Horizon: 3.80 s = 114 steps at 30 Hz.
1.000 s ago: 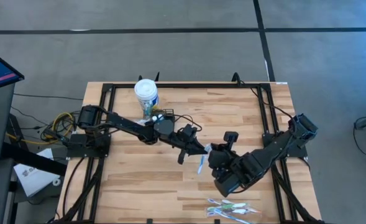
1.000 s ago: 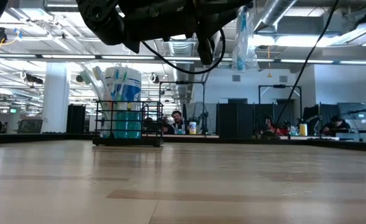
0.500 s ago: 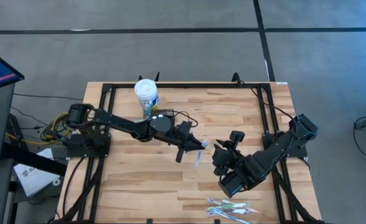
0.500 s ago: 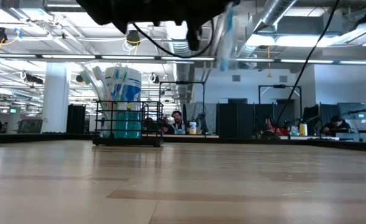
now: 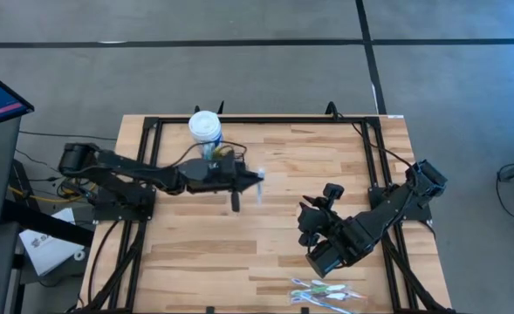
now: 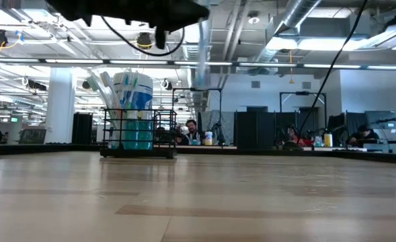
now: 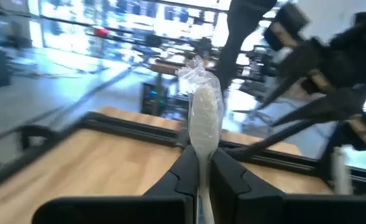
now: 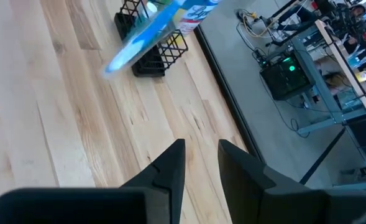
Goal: Pick & Place toothbrushing station
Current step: Put the blue toothbrush into the wire organizer
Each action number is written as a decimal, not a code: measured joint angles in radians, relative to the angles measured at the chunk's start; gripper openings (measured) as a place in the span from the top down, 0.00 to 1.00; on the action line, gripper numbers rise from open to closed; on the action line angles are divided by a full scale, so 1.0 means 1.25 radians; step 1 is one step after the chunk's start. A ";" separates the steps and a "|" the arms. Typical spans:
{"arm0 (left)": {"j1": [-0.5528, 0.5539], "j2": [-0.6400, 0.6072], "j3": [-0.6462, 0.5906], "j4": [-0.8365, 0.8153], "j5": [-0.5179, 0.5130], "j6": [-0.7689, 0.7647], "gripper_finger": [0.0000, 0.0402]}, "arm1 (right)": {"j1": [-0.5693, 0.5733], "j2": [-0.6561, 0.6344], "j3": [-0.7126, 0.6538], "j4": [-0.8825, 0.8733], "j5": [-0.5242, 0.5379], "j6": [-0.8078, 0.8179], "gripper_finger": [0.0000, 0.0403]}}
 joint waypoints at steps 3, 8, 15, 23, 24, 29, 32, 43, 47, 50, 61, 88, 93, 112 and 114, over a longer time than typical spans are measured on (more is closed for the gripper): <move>0.001 -0.034 -0.033 0.002 -0.058 0.008 0.98 | 0.000 0.000 0.000 0.004 0.000 0.002 0.79; 0.004 -0.083 -0.081 0.003 -0.178 0.054 0.98 | -0.001 0.000 0.000 0.026 0.000 -0.005 0.79; 0.016 -0.090 -0.092 0.024 -0.249 0.129 0.98 | -0.005 0.000 0.000 0.033 0.000 -0.008 0.79; 0.080 -0.090 -0.092 0.029 -0.254 0.149 0.98 | -0.011 0.006 -0.012 0.043 0.001 -0.008 0.79; 0.087 -0.090 -0.092 0.029 -0.254 0.149 0.98 | -0.013 0.012 -0.012 0.042 0.001 -0.008 0.79; 0.117 -0.090 -0.092 0.029 -0.254 0.149 0.98 | -0.022 0.028 -0.011 0.031 0.003 -0.008 0.79; 0.131 -0.090 -0.092 0.029 -0.254 0.149 0.98 | -0.026 0.034 -0.012 0.031 0.001 -0.008 0.79; 0.169 -0.090 -0.114 0.037 -0.299 0.148 0.98 | -0.051 0.042 -0.012 0.036 0.002 -0.013 0.79; 0.177 -0.090 -0.118 0.037 -0.313 0.148 0.98 | -0.055 0.042 -0.012 0.038 0.002 -0.013 0.79; 0.185 -0.090 -0.118 0.038 -0.316 0.148 0.98 | -0.055 0.042 -0.012 0.040 0.002 -0.013 0.79; 0.191 -0.090 -0.118 0.028 -0.311 0.135 0.98 | -0.055 0.042 -0.012 0.045 0.002 -0.013 0.79; 0.192 -0.076 -0.221 0.166 -0.297 0.104 0.98 | -0.072 0.042 -0.012 0.058 0.003 -0.014 0.79; 0.191 -0.037 -0.222 0.177 -0.297 0.103 0.97 | -0.077 0.042 -0.012 0.058 0.002 -0.016 0.79; 0.191 -0.028 -0.221 0.197 -0.297 0.103 0.89 | -0.076 0.042 -0.012 0.058 0.002 -0.016 0.79; 0.191 -0.028 -0.221 0.197 -0.297 0.103 0.89 | -0.076 0.042 -0.012 0.058 0.002 -0.016 0.79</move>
